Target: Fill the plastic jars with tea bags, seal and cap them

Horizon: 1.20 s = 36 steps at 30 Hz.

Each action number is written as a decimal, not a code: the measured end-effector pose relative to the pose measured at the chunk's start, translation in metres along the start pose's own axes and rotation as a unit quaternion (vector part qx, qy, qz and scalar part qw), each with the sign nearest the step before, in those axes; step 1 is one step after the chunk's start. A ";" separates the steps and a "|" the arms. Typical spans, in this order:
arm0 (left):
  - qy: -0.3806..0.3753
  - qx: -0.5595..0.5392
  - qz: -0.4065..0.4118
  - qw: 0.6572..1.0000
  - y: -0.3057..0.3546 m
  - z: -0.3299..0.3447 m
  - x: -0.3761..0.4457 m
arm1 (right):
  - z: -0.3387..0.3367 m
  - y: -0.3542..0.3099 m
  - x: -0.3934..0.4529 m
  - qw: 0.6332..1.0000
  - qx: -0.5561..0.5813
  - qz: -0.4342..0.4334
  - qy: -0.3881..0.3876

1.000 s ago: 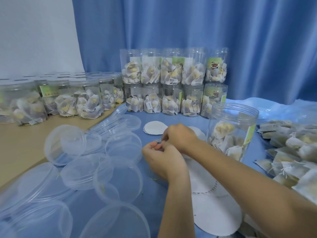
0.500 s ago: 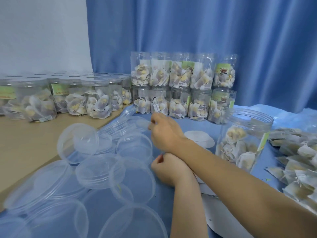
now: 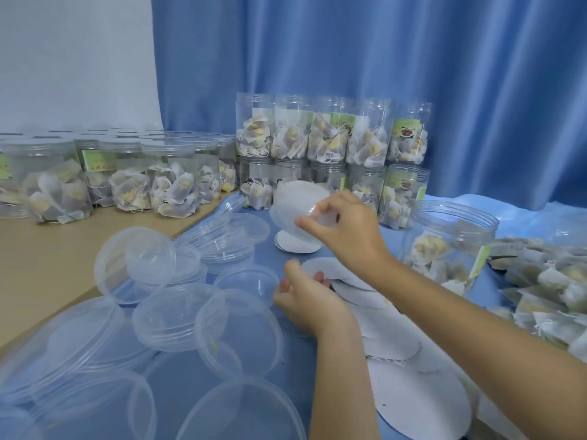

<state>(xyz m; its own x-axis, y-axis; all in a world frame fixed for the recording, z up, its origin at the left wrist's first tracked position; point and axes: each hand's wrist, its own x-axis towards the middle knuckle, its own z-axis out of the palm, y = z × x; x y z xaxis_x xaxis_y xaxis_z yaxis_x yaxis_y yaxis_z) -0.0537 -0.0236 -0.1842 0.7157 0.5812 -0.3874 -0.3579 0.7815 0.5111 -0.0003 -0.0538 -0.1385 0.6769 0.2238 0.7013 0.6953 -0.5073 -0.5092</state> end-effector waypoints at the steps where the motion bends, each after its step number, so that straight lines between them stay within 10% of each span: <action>1: -0.013 -0.001 0.002 1.000 -0.001 0.002 -0.001 | -0.012 0.000 -0.005 1.000 0.022 -0.002 0.010; 9: -0.333 0.021 -0.015 0.942 -0.004 0.005 -0.017 | -0.082 0.010 -0.039 0.953 0.280 0.118 -0.016; 17: -0.316 -0.032 -0.063 0.946 -0.008 -0.002 -0.008 | -0.102 0.024 -0.044 0.918 0.326 0.190 0.119; 22: -0.371 -0.058 -0.091 0.922 -0.007 0.000 -0.011 | -0.098 0.010 -0.043 0.850 0.465 0.246 0.030; 27: -0.438 -0.004 -0.068 0.897 -0.005 -0.002 -0.017 | -0.089 0.008 -0.056 0.857 0.399 0.264 -0.192; 32: -0.412 0.036 -0.039 0.910 -0.005 -0.002 -0.014 | -0.089 0.004 -0.060 0.941 0.206 0.165 -0.213; 36: -0.382 0.020 -0.008 0.924 -0.005 -0.001 -0.015 | -0.090 0.007 -0.059 0.941 0.219 0.181 -0.182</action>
<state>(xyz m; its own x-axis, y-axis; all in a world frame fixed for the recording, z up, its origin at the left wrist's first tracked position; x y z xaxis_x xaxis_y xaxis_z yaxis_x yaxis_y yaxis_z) -0.0635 -0.0364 -0.1821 0.9404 0.2278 0.2527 -0.3328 0.7702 0.5441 -0.0571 -0.1456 -0.1387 0.8717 0.4119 0.2653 0.3817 -0.2316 -0.8948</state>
